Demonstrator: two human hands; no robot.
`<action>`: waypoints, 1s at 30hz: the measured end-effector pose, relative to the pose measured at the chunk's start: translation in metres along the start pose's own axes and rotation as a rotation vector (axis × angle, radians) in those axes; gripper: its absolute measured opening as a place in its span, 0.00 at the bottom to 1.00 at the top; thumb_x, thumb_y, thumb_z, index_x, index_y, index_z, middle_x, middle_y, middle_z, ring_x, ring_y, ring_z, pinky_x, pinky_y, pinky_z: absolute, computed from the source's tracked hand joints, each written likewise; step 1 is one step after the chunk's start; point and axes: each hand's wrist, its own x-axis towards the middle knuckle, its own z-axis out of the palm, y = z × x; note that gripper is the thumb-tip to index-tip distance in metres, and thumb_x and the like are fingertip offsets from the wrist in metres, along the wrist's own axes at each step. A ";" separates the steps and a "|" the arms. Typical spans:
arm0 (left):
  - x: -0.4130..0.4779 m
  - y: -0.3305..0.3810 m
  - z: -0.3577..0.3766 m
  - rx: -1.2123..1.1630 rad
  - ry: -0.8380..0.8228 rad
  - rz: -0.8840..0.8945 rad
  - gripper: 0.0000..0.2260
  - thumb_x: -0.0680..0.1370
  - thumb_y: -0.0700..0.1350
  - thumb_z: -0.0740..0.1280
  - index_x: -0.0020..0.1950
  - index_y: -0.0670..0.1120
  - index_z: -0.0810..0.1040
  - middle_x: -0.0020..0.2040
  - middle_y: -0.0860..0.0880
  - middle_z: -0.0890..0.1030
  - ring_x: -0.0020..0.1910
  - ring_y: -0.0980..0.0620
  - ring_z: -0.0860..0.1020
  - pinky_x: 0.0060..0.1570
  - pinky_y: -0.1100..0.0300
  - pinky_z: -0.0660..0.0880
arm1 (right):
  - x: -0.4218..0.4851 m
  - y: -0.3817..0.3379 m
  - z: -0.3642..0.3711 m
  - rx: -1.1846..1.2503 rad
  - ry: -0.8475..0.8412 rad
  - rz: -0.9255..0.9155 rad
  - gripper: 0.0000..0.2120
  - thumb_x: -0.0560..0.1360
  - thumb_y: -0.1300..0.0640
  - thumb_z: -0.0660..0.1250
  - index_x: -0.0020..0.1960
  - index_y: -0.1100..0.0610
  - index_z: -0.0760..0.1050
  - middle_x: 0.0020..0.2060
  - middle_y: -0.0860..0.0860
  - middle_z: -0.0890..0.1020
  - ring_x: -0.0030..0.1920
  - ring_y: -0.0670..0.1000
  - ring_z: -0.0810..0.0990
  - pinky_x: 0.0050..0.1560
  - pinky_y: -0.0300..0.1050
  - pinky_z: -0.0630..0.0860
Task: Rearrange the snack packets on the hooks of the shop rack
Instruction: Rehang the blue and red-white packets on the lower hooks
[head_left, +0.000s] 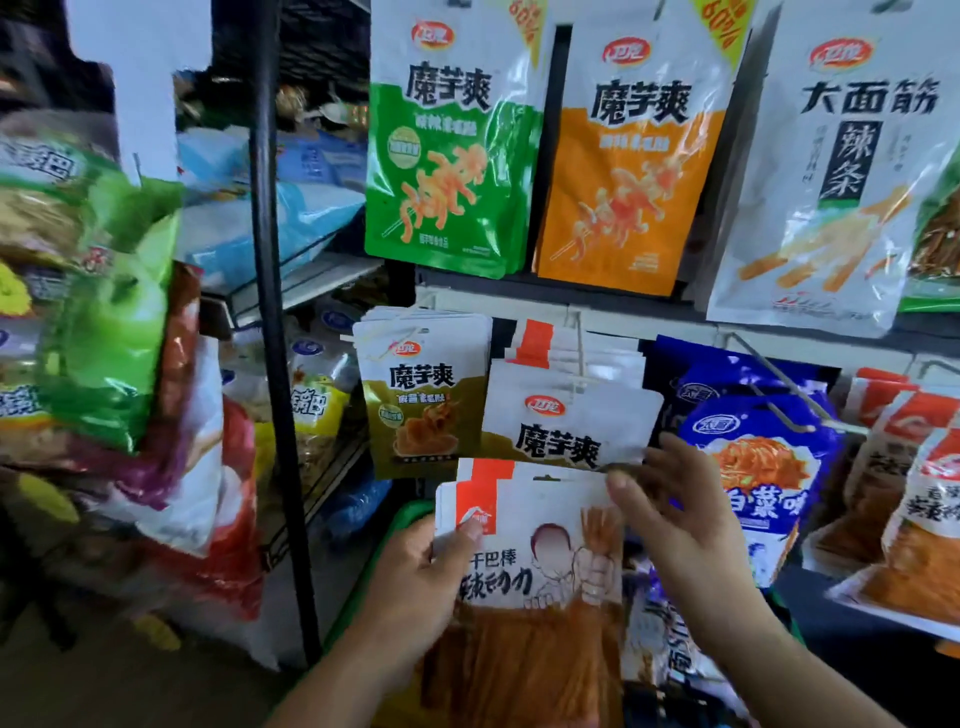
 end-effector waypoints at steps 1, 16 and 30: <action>0.002 -0.002 -0.007 0.009 -0.002 0.004 0.10 0.81 0.53 0.68 0.51 0.50 0.86 0.46 0.56 0.89 0.45 0.59 0.87 0.38 0.72 0.78 | 0.007 -0.006 0.004 -0.002 0.045 -0.008 0.35 0.75 0.51 0.75 0.78 0.49 0.65 0.68 0.44 0.77 0.65 0.43 0.79 0.64 0.47 0.79; 0.019 -0.009 -0.049 0.004 0.104 -0.066 0.19 0.78 0.59 0.70 0.58 0.45 0.82 0.47 0.53 0.87 0.47 0.55 0.84 0.43 0.61 0.76 | 0.011 0.013 0.027 -0.504 0.222 -0.633 0.43 0.74 0.52 0.77 0.80 0.63 0.60 0.70 0.58 0.63 0.72 0.58 0.64 0.75 0.33 0.57; 0.016 -0.003 -0.037 -0.078 -0.057 -0.038 0.09 0.82 0.49 0.69 0.54 0.48 0.87 0.48 0.49 0.90 0.49 0.49 0.88 0.52 0.51 0.83 | 0.033 -0.010 0.019 0.195 -0.051 0.126 0.11 0.79 0.54 0.73 0.60 0.53 0.83 0.51 0.55 0.89 0.48 0.56 0.89 0.40 0.43 0.83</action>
